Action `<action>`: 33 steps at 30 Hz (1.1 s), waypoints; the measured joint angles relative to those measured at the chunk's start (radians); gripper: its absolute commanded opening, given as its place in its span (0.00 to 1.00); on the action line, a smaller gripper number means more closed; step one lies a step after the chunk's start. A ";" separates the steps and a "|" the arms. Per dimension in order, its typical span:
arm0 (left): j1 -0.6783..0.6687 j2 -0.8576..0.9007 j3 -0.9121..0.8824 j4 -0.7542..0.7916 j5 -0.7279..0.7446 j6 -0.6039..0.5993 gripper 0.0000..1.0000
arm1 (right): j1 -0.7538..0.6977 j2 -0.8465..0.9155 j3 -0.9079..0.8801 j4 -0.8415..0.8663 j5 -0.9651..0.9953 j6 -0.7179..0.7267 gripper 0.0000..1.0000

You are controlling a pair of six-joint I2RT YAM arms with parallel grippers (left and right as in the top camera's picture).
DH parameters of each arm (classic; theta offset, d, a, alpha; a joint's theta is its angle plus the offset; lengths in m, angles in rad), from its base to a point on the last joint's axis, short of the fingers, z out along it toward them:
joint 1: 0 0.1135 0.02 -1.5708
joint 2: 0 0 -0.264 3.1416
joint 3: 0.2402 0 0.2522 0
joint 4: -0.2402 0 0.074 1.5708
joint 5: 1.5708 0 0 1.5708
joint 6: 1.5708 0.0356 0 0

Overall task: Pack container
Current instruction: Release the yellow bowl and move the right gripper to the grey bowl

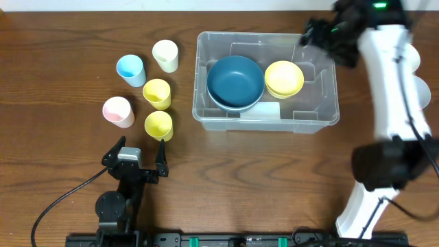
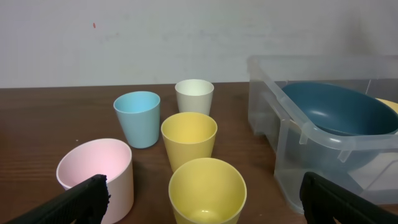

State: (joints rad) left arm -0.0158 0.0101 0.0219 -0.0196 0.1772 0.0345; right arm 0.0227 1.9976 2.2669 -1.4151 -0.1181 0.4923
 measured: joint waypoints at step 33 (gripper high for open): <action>0.000 0.000 0.000 0.000 0.000 0.000 0.98 | -0.687 -0.140 -0.607 0.351 0.116 -0.249 0.99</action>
State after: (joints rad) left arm -0.0158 0.0101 0.0219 -0.0196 0.1772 0.0345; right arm -0.6640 1.8580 1.6596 -1.0641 -0.0025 0.2436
